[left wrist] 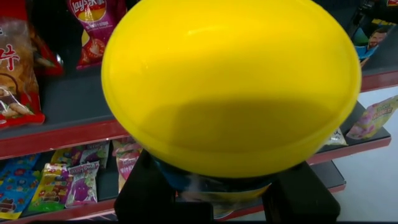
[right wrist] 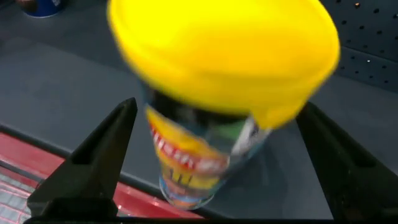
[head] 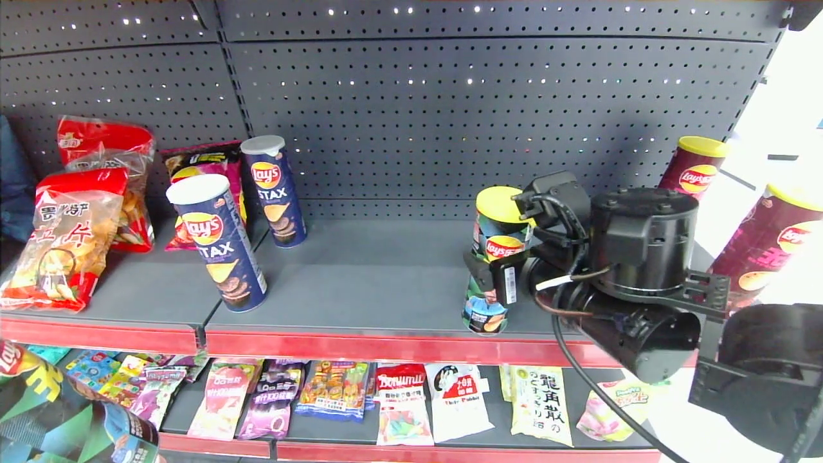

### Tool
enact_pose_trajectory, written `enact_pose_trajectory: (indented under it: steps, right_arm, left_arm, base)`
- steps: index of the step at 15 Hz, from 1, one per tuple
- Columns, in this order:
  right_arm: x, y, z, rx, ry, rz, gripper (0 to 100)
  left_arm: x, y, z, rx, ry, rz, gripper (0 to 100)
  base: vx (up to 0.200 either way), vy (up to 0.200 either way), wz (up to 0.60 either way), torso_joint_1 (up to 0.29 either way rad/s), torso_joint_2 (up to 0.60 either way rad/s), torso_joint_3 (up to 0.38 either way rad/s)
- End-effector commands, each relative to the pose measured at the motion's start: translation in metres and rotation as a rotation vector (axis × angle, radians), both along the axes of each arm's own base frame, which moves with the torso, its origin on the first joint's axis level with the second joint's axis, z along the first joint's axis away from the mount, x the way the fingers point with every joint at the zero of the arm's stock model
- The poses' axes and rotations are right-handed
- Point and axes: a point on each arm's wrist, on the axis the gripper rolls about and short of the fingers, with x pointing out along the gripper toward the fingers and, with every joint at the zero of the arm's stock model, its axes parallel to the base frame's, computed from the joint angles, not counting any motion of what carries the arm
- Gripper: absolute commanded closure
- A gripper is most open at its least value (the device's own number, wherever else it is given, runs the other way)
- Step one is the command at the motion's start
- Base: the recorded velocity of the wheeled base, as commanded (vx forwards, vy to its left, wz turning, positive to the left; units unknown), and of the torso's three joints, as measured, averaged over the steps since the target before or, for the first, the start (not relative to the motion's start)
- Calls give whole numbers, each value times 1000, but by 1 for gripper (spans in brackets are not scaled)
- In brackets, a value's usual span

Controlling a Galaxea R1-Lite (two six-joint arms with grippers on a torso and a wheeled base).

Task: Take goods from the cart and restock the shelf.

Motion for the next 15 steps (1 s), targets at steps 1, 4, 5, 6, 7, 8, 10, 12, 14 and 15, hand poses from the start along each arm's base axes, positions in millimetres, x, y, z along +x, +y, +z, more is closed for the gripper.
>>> enact_pose_trajectory:
  steps: [1,4,5,6,7,8,10,12,14,15]
  right_arm:
    - [-19,-9,10,20,-20,25,0]
    - [-43,-17,12,25,-24,68,0]
    - [-56,-24,10,20,-18,89,0]
    - [-67,-29,7,14,-13,111,0]
    - [-73,-33,7,11,-14,119,0]
    - [-84,-44,4,6,-12,127,0]
    - [-102,-70,5,32,-34,122,0]
    - [-109,-99,6,58,-58,75,0]
    - [-106,-142,8,65,-99,20,0]
    - [-105,-153,8,65,-108,-3,0]
  left_arm:
    - [1,0,0,0,6,0,100]
    - [2,0,0,0,9,0,100]
    - [2,0,0,0,11,0,100]
    - [3,0,0,0,14,-1,100]
    - [3,0,0,1,16,-1,100]
    - [4,0,0,1,19,-1,100]
    - [4,0,-1,0,21,-1,100]
    - [7,0,0,1,30,-3,100]
    - [11,0,1,1,39,-4,100]
    - [11,0,2,1,38,-4,100]
  base:
    - [0,0,0,0,0,0]
    - [0,0,0,0,0,0]
    - [0,0,0,0,0,0]
    - [0,0,0,0,0,0]
    - [0,0,0,0,0,0]
    - [0,0,0,0,0,0]
    - [0,0,0,0,0,0]
    - [0,0,0,0,0,0]
    - [0,0,0,0,0,0]
    - [0,0,0,0,0,0]
